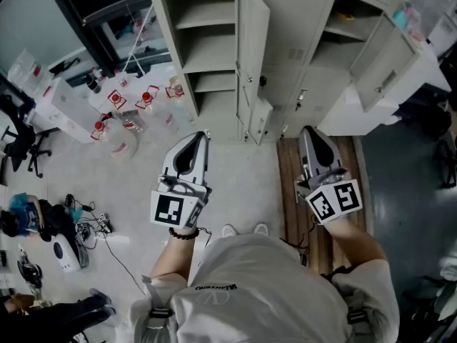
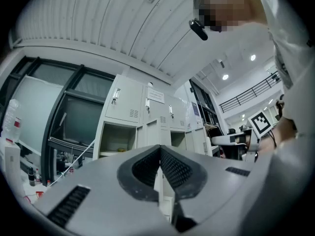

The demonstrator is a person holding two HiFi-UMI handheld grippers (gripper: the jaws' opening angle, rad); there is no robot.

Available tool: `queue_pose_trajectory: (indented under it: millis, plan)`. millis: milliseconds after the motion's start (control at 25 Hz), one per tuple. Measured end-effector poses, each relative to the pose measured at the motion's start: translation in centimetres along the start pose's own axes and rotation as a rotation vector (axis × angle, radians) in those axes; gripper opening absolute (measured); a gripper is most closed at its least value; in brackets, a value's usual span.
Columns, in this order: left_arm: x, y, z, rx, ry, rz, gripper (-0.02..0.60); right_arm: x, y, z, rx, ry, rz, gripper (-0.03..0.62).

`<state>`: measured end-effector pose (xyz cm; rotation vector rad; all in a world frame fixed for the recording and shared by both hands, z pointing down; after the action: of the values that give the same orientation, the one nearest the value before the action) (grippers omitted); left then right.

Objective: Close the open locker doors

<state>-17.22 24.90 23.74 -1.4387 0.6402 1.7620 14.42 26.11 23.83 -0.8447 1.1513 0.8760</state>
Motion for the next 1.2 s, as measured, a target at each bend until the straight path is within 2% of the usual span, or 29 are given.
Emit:
queue_pose_trajectory:
  millis: [240,440,600,760,920,1200]
  plan:
    - [-1.2,0.7,-0.1,-0.036,0.018,0.024,0.005,-0.6,0.7,-0.8,0.001,-0.002,-0.03,0.009]
    - [-2.9,1.0,-1.0,-0.067,0.035,0.034,0.005,-1.9,1.0,-1.8,-0.036,0.015,-0.003,0.011]
    - [-4.4,0.7,-2.3,-0.067,0.088,0.042,0.005,-2.7,0.2,-2.9,-0.059,0.034,-0.003,0.018]
    - [-6.1,-0.2,-4.6,-0.089,0.092,0.036,0.005,-3.4,-1.6,-4.3,-0.056,0.034,-0.011,0.023]
    - [-7.6,-0.8,-7.6,-0.077,0.114,0.024,0.005,-4.1,-4.0,-6.4,-0.033,0.033,-0.032,0.026]
    - [-10.0,-1.2,-13.6,-0.013,0.165,0.01,0.005,-4.5,-8.7,-11.1,0.074,0.04,-0.055,0.026]
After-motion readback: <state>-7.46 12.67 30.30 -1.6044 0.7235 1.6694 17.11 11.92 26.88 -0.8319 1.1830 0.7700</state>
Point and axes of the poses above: the fingertips, and each gripper's own axes: z backward along the fingers, y to its left, x out of its top, the point moved 10 cm from there along z, backward along the fingers, and after that the axes turned 3 degrees about -x, right-handed, at the moved point
